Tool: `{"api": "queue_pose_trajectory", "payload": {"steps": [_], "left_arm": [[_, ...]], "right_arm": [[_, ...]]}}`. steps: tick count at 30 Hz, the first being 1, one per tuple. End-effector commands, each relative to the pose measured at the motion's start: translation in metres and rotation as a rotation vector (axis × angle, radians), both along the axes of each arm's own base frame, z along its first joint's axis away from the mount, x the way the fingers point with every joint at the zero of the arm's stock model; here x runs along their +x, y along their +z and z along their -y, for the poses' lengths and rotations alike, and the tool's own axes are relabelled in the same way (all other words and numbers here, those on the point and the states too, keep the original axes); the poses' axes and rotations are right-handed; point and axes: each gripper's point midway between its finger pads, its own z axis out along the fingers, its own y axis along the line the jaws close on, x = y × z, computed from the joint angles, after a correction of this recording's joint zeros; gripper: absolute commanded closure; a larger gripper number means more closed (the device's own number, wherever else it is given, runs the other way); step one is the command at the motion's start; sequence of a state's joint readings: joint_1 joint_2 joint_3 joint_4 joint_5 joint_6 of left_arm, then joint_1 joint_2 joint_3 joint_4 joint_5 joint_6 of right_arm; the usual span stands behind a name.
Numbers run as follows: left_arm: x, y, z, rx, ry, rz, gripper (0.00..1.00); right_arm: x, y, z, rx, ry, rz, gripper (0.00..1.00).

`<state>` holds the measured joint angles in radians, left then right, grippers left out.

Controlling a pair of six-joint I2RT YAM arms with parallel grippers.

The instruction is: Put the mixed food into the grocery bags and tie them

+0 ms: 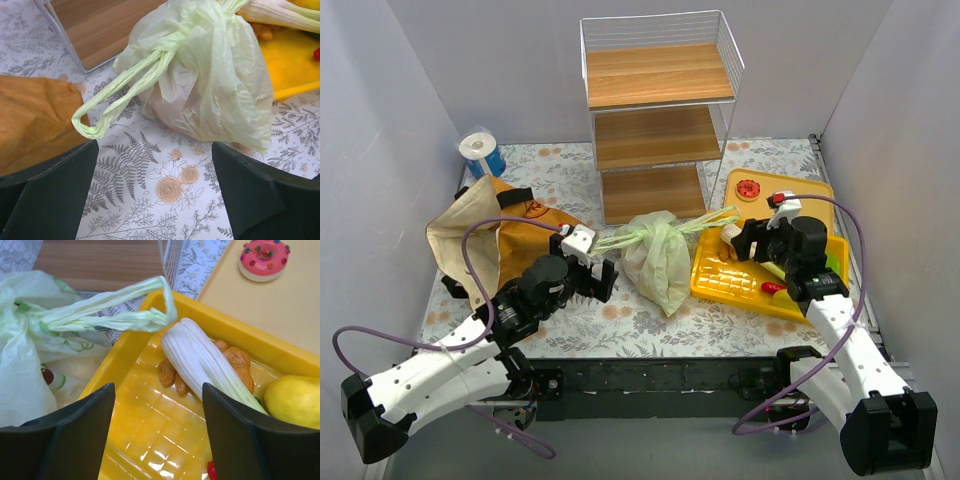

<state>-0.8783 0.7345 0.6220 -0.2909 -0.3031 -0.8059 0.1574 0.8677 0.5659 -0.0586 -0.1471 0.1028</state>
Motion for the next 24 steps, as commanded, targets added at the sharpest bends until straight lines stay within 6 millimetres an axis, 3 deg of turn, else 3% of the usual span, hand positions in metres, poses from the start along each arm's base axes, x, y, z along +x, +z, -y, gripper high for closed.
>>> {"api": "queue_pose_trajectory", "payload": {"steps": [1, 4, 7, 10, 11, 13, 17, 18, 23, 24], "left_arm": [[0.0, 0.039, 0.007, -0.076, -0.055, 0.109, 0.02], [-0.002, 0.045, 0.01, -0.096, -0.074, 0.108, 0.02], [0.004, 0.046, 0.014, -0.123, -0.041, 0.076, 0.02], [0.019, 0.04, 0.011, -0.141, 0.049, 0.003, 0.02], [0.025, 0.048, 0.009, -0.16, 0.076, -0.002, 0.02], [0.042, 0.053, -0.005, -0.212, 0.151, -0.032, 0.02], [0.058, 0.087, -0.03, -0.352, 0.244, -0.016, 0.02], [0.062, 0.102, -0.044, -0.362, 0.311, 0.002, 0.02], [0.05, 0.141, -0.097, -0.41, 0.578, 0.008, 0.02], [0.042, 0.145, -0.11, -0.402, 0.623, 0.009, 0.02]], "right_arm": [[-0.001, 0.041, -0.021, 0.053, 0.122, 0.079, 0.16], [0.002, 0.051, -0.023, 0.1, 0.102, 0.074, 0.14], [0.013, 0.064, -0.013, 0.219, -0.064, 0.051, 0.12], [0.009, 0.079, -0.023, 0.282, -0.024, 0.063, 0.11], [0.007, 0.083, -0.027, 0.318, -0.014, 0.06, 0.11], [0.005, 0.094, -0.035, 0.374, 0.018, 0.088, 0.11], [-0.004, 0.101, -0.054, 0.398, 0.111, 0.101, 0.1], [-0.007, 0.1, -0.061, 0.383, 0.127, 0.094, 0.1], [-0.015, 0.099, -0.098, 0.27, 0.169, 0.086, 0.13], [-0.021, 0.094, -0.117, 0.252, 0.222, 0.063, 0.13]]}}
